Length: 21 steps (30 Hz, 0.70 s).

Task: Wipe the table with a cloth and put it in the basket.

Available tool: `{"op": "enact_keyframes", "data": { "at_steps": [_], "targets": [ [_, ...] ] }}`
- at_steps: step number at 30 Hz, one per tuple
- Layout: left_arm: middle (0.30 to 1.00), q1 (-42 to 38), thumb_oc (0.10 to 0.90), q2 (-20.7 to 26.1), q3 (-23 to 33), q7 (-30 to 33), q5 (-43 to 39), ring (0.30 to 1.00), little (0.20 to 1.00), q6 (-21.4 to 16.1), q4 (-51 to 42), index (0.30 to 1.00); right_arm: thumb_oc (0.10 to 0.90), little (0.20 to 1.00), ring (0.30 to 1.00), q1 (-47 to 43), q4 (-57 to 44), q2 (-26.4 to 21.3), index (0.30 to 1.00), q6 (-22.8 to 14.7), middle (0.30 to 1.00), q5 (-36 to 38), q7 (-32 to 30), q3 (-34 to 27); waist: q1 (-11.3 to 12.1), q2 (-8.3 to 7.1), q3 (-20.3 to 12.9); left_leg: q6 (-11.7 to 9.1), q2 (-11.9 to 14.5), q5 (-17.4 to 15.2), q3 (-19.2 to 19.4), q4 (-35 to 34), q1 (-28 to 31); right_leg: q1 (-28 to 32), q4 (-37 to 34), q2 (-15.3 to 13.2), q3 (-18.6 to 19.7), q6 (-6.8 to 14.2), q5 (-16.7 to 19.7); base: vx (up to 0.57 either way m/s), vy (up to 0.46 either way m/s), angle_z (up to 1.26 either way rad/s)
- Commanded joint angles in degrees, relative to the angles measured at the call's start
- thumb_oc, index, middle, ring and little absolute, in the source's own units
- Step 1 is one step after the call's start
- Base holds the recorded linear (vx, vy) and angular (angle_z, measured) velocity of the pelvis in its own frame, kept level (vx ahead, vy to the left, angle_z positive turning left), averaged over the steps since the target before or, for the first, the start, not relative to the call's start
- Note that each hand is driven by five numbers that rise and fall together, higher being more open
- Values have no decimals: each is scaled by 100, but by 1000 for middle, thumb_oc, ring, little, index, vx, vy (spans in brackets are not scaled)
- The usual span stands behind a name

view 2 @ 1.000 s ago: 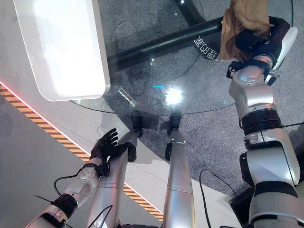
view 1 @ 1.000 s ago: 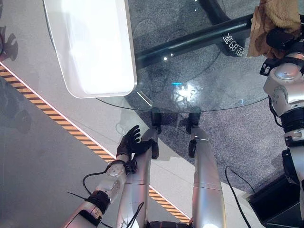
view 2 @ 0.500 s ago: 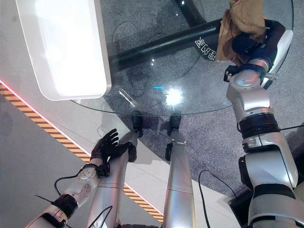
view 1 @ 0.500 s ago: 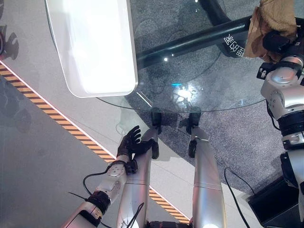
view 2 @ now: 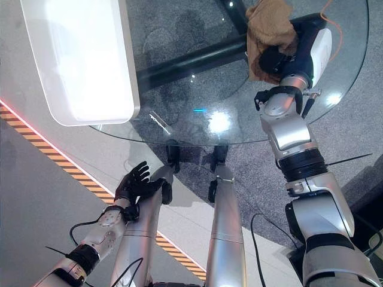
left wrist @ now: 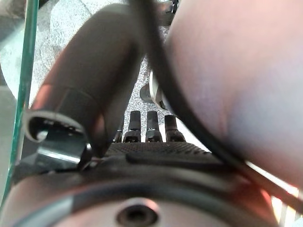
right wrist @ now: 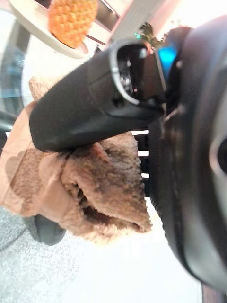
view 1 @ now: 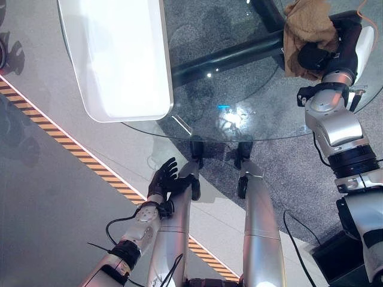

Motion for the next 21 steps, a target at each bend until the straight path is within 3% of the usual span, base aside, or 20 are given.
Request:
{"op": "enact_keyframes", "data": {
  "at_steps": [1,10,21],
  "targets": [
    [900,697,800,-93,-34,-72,174,900,900,-79,-340,900,100,200,300,-56,-717,297,300,10,300,-122,1256,1008,220,363,-120,66,-485,-501,-328,112,121,68,-344,244,-235,123,90,5,14,4],
    [900,717,800,-106,-25,-170,324,900,900,-101,-370,900,100,200,300,-37,-1019,522,300,-79,300,-393,2426,1615,298,322,-120,46,-525,-465,-355,102,68,50,-388,203,-311,135,104,3,1,4],
    [900,722,800,-143,-53,-102,353,900,900,-70,-442,900,100,200,300,297,-1800,668,300,-273,300,-587,3068,2053,265,265,-120,27,-511,-427,-339,110,-25,-28,-400,210,-307,134,105,0,-3,3]
  ]
}}
